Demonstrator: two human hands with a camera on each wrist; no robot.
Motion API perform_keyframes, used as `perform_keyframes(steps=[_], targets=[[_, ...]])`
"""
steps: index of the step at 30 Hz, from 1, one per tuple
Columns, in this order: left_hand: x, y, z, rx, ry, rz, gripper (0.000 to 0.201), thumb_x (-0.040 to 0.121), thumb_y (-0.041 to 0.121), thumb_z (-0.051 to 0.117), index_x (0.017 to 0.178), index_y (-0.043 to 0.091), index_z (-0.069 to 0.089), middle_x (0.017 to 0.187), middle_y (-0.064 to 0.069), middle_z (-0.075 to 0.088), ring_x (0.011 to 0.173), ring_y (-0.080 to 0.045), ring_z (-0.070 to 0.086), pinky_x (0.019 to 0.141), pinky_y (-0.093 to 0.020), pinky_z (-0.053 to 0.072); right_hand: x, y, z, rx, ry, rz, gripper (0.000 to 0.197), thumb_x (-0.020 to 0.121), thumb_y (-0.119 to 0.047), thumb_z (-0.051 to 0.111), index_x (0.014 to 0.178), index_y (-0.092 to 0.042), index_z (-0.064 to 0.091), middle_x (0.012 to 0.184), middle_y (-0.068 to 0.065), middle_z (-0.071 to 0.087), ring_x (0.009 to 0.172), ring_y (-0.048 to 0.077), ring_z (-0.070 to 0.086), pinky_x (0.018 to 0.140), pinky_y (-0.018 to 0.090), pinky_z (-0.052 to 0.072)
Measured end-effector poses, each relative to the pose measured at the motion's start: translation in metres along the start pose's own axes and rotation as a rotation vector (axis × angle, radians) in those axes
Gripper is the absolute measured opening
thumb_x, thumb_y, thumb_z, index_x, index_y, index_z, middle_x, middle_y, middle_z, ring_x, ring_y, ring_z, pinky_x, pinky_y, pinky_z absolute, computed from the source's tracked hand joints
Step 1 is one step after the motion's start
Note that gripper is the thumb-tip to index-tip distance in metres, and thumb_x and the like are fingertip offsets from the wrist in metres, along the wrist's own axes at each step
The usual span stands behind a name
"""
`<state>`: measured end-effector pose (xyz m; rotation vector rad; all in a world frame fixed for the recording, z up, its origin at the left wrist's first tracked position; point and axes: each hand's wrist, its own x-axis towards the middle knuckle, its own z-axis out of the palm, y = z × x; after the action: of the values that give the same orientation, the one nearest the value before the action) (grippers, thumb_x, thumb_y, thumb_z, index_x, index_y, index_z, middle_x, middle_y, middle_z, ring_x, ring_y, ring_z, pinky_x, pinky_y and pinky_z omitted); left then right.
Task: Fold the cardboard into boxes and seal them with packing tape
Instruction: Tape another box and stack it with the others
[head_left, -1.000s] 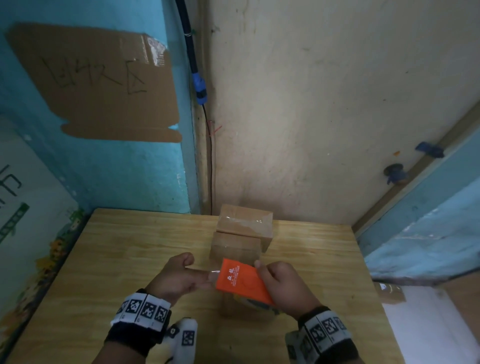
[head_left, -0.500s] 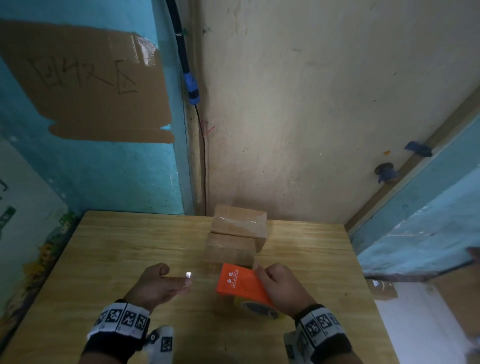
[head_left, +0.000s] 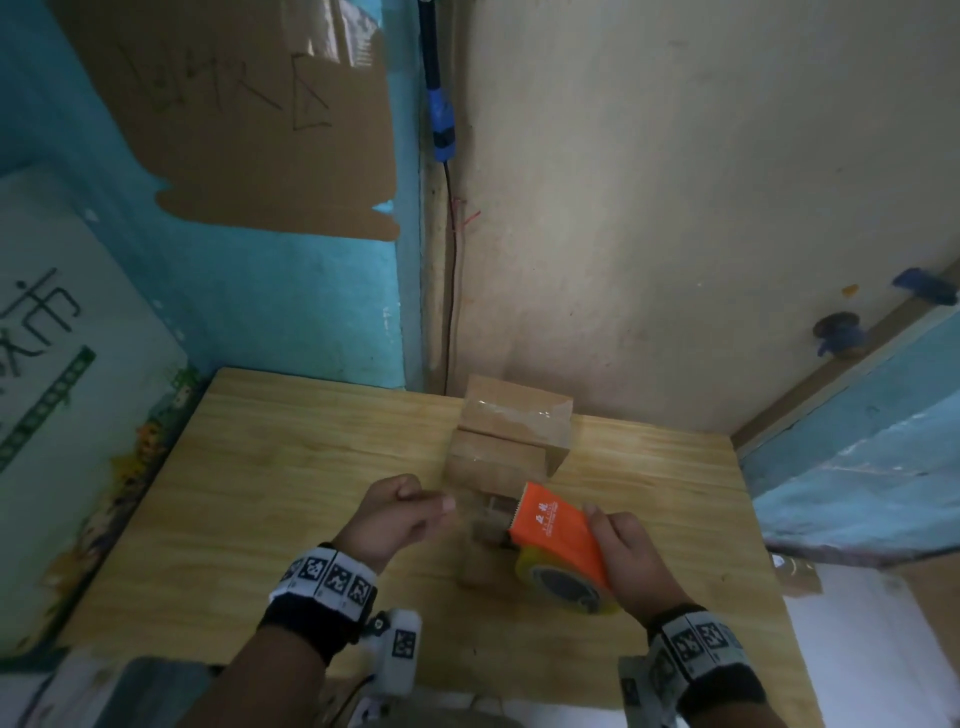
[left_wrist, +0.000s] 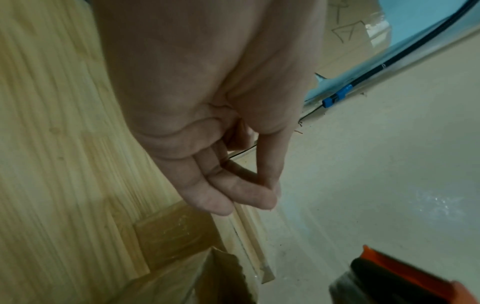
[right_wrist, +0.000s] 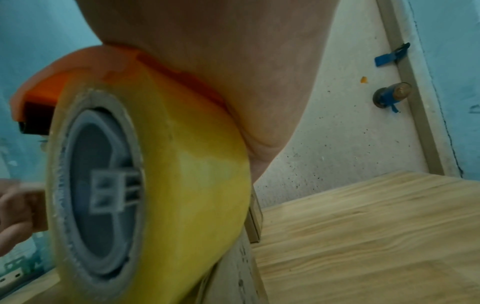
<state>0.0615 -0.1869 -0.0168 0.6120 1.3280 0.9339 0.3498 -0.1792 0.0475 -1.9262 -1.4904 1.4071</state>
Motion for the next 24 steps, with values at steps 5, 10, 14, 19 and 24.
perform_keyframes(steps=[5, 10, 14, 19, 24], targets=[[0.011, -0.005, -0.01, 0.089, 0.08, -0.071, 0.053, 0.08, -0.003, 0.082, 0.067, 0.024, 0.038, 0.071, -0.01, 0.057, 0.071, -0.021, 0.067, 0.077, -0.036, 0.057, 0.001, -0.01, 0.007, -0.073, -0.014, -0.072, 0.047, 0.111, -0.048, 0.041, 0.081, -0.017, 0.061, 0.078, 0.003, 0.067, 0.064, 0.01, 0.066, 0.055, 0.015, 0.052], [0.027, -0.032, -0.013, 0.101, 0.03, -0.255, 0.054, 0.084, -0.009, 0.074, 0.069, 0.022, 0.032, 0.084, -0.015, 0.051, 0.054, -0.018, 0.052, 0.054, -0.03, 0.045, 0.015, -0.016, 0.02, -0.243, -0.003, -0.1, 0.07, 0.108, -0.061, 0.039, 0.077, -0.004, 0.068, 0.068, 0.013, 0.067, 0.06, 0.026, 0.067, 0.068, 0.04, 0.057], [0.037, -0.048, 0.0, 0.165, 0.087, -0.203, 0.058, 0.082, -0.01, 0.073, 0.07, 0.023, 0.026, 0.06, -0.004, 0.035, 0.043, -0.015, 0.044, 0.042, -0.025, 0.034, 0.022, -0.02, 0.028, -0.319, 0.017, -0.111, 0.075, 0.107, -0.064, 0.039, 0.089, 0.0, 0.073, 0.081, 0.021, 0.075, 0.074, 0.034, 0.074, 0.078, 0.048, 0.061], [0.045, -0.06, 0.01, 0.213, 0.154, -0.125, 0.053, 0.053, 0.001, 0.07, 0.06, 0.026, 0.023, 0.054, 0.002, 0.026, 0.052, -0.015, 0.031, 0.052, -0.031, 0.028, 0.029, -0.024, 0.039, -0.427, 0.048, -0.132, 0.075, 0.107, -0.063, 0.04, 0.083, -0.001, 0.074, 0.074, 0.017, 0.074, 0.065, 0.029, 0.073, 0.071, 0.047, 0.062], [0.064, -0.094, 0.008, 0.232, 0.112, -0.078, 0.041, 0.044, 0.01, 0.064, 0.043, 0.029, 0.028, 0.058, 0.001, 0.024, 0.07, -0.024, 0.028, 0.063, -0.041, 0.028, 0.033, -0.022, 0.051, -0.539, 0.102, -0.177, 0.072, 0.107, -0.061, 0.04, 0.068, -0.009, 0.07, 0.059, 0.007, 0.068, 0.05, 0.017, 0.066, 0.059, 0.041, 0.061]])
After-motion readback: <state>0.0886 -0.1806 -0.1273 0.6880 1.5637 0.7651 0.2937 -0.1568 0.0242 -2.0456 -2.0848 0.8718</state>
